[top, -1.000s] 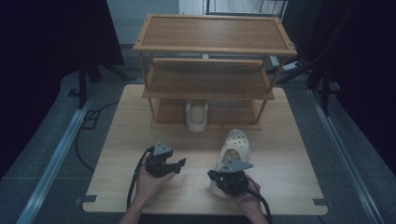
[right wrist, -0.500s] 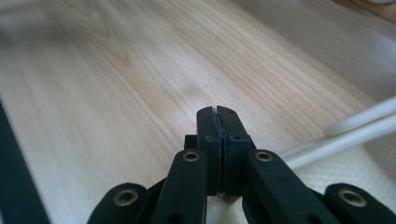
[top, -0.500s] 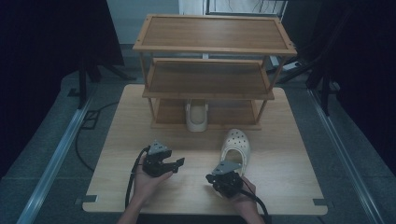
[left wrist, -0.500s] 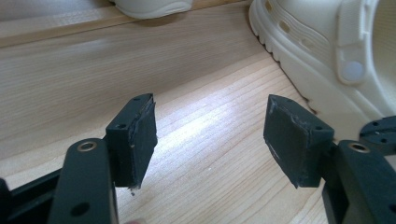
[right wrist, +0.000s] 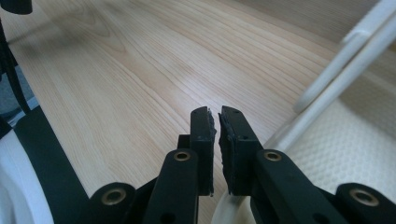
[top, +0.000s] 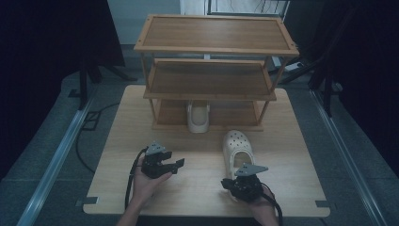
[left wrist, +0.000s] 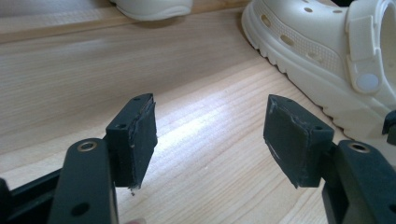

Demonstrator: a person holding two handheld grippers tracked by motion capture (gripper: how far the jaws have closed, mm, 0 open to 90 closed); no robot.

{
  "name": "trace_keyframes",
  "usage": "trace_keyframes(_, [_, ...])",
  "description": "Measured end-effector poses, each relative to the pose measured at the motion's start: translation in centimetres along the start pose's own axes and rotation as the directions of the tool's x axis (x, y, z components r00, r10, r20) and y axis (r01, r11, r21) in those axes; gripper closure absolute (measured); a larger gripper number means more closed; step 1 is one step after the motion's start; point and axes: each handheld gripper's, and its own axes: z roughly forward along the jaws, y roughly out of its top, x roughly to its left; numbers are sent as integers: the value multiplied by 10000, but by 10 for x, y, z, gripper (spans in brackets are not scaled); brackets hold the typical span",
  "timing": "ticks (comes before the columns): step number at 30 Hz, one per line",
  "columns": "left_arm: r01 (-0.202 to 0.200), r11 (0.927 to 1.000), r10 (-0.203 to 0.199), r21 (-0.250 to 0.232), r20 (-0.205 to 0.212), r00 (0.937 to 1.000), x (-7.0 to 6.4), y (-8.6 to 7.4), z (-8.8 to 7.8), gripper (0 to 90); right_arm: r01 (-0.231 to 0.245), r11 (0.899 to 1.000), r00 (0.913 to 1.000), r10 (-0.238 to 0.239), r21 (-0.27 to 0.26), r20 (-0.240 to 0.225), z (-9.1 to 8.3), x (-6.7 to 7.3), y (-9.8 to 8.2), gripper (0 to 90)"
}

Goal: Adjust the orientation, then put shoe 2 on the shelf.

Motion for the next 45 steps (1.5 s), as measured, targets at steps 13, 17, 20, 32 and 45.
trace_keyframes(13, [-285,9987,283,416,41,9996,-11,-4,13,350,-176,9969,9998,172,-767,-50,-22,-11,1,778])
trace_keyframes(17, [-317,9987,315,387,70,9995,-13,-4,13,351,-97,9891,9995,140,-1468,283,-36,-12,6,768])
trace_keyframes(20, [-320,9988,317,368,77,9995,-13,-4,12,351,-37,9849,9985,132,-1729,537,-42,-14,8,748])
trace_keyframes(32, [-249,9996,249,128,-23,9997,-9,-1,2,359,-375,9637,9792,882,-2644,1829,-73,-43,6,512])
trace_keyframes(45, [-277,9995,276,134,96,9996,-11,0,1,362,-831,9554,9572,1557,-2835,2441,-73,-67,1,463])
